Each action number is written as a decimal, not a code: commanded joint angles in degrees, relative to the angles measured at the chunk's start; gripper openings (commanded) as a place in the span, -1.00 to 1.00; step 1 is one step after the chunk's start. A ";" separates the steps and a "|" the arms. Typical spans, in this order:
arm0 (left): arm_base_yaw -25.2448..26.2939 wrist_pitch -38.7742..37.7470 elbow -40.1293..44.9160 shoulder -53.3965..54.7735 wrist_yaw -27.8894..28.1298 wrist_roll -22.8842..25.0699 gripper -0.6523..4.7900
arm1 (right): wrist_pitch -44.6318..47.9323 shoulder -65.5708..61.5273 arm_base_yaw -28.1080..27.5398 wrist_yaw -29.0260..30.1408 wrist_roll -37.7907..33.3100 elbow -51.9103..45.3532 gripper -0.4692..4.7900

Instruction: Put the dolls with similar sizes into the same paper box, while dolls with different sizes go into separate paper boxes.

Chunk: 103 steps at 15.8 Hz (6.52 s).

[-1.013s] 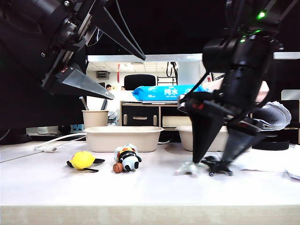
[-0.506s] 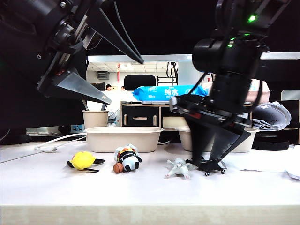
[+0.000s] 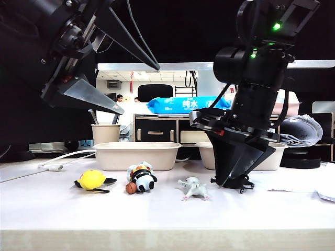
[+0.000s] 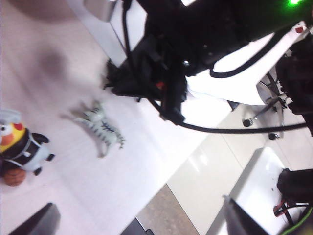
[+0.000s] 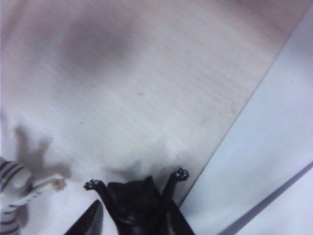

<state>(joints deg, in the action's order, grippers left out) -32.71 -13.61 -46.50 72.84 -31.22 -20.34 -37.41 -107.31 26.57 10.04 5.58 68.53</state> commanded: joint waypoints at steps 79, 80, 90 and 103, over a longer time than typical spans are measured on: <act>-0.04 -8.61 -0.24 -10.82 9.60 10.05 1.00 | 7.19 6.08 11.96 1.60 -19.08 -4.81 0.43; -0.04 -8.61 -0.24 -10.82 9.62 10.05 1.00 | 7.21 5.53 11.96 1.57 -19.08 -4.81 0.43; -0.04 -9.55 -0.24 -10.95 10.88 10.71 1.00 | 1.42 0.50 11.76 -1.29 -13.97 -4.85 -0.45; -0.02 -9.44 -0.22 -10.95 12.26 11.87 1.00 | -9.42 5.57 6.62 -9.07 -5.79 14.38 -0.83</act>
<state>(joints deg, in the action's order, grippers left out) -32.69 -23.40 -46.50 62.13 -19.07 -9.08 -44.62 -102.19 33.63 1.96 -1.76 80.60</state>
